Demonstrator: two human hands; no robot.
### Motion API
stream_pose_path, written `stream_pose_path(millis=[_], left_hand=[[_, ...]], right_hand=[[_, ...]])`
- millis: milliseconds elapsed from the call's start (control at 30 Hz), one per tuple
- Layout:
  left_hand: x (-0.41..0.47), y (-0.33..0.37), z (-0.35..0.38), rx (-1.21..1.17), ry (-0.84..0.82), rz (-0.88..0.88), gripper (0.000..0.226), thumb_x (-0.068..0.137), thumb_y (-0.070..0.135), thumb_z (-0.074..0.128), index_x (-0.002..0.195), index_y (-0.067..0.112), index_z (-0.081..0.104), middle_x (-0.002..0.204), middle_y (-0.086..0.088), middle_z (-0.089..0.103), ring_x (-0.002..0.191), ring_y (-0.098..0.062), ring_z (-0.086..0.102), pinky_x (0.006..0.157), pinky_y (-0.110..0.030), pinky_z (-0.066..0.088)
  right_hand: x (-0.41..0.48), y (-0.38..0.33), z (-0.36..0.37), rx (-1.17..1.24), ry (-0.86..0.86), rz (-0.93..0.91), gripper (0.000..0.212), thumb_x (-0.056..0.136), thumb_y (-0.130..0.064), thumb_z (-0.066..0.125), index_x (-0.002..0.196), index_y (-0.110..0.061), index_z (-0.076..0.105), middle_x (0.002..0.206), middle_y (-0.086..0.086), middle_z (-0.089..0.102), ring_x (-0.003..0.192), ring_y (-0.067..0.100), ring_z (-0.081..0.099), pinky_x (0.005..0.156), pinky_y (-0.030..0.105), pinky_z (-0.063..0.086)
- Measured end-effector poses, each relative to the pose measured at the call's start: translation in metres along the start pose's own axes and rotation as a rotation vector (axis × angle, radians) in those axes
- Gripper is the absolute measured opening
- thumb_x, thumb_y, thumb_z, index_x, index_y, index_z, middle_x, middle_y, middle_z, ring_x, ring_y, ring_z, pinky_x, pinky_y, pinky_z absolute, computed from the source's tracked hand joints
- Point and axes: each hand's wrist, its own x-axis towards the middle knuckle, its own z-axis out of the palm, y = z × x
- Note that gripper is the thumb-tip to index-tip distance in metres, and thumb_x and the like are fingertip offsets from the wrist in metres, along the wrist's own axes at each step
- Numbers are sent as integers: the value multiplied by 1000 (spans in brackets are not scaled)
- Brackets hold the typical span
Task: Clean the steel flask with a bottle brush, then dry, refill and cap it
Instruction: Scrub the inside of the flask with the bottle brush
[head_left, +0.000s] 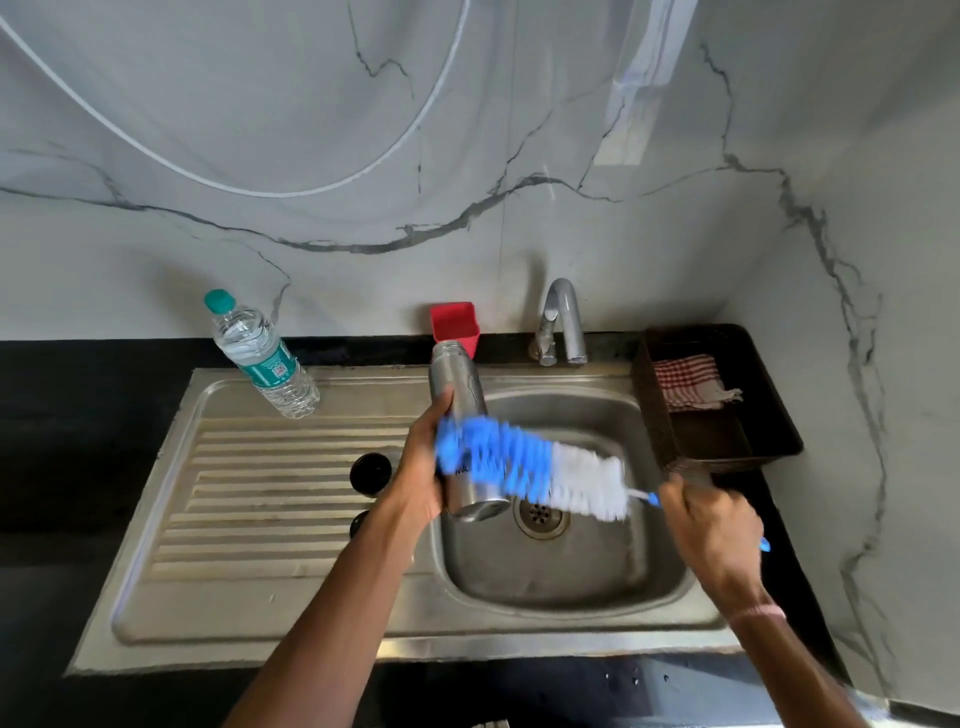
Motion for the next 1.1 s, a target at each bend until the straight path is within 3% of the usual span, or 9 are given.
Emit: stream_pose_path(millis=[100,200,333,533,600,700,867,1000,1100], left_hand=[[2,3,-8,-48,9,-28,63,97,61,56,113,1,69,92,-20,74,80,-33,73,79,-45,57],[0,-3,-2,53,29,24,51,104,51,49,101,10,78,100,-20,74,76,-29,74,68,-37,59],[0,-9,8,60,10,-18,60,107,52,39,120,3,71,110,-23,73,82,-35,73,75,-39,57],[1,0,-10,8,29,9,55,104,53,49,102,4,75,91,-16,76,70,-25,75,60,-34,62],[3,0,-14,-20,-5,-58,66,99,62,49,110,2,71,90,-13,75,73,-26,74,72,-37,61],[0,-10,-6,102,8,-9,51,101,55,51,103,8,70,82,-12,76,64,-21,73,64,-33,59],[-2,-22,6,65,-46,-40,86,93,77,41,123,3,70,115,-21,74,81,-29,75,77,-43,63],[-4,-19,-2,76,-69,-46,76,92,70,52,122,2,66,97,-17,77,76,-27,75,65,-38,63],[-1,-12,-14,64,-60,-84,80,92,76,42,115,3,65,86,-17,77,75,-29,77,62,-39,61]], right_hand=[[-5,13,-4,9,30,-71,49,86,-17,61,41,-4,48,35,10,39,28,25,30,47,20,23],[37,-7,1,-51,95,55,49,90,-29,53,50,0,59,48,21,57,41,41,57,47,33,40],[88,-34,-3,-99,4,168,42,96,-32,53,75,-1,74,71,27,68,67,48,66,64,44,53],[12,4,9,-50,16,-191,44,87,-29,45,52,-7,63,40,14,51,31,37,50,36,33,39],[-6,18,12,-81,27,-237,46,88,-27,43,50,-10,63,38,11,48,27,34,44,34,30,35],[15,2,14,-69,73,-55,54,92,-32,44,50,-4,62,44,17,54,35,38,53,41,33,39],[68,-31,-4,-28,6,233,43,96,-31,55,73,1,72,70,27,67,66,48,63,65,43,50],[22,-9,3,-50,43,5,53,93,-31,45,53,-3,63,45,18,55,38,39,53,45,32,37],[-24,7,-3,-36,138,-253,43,88,-18,45,48,-6,56,34,9,41,22,27,39,31,26,34]])
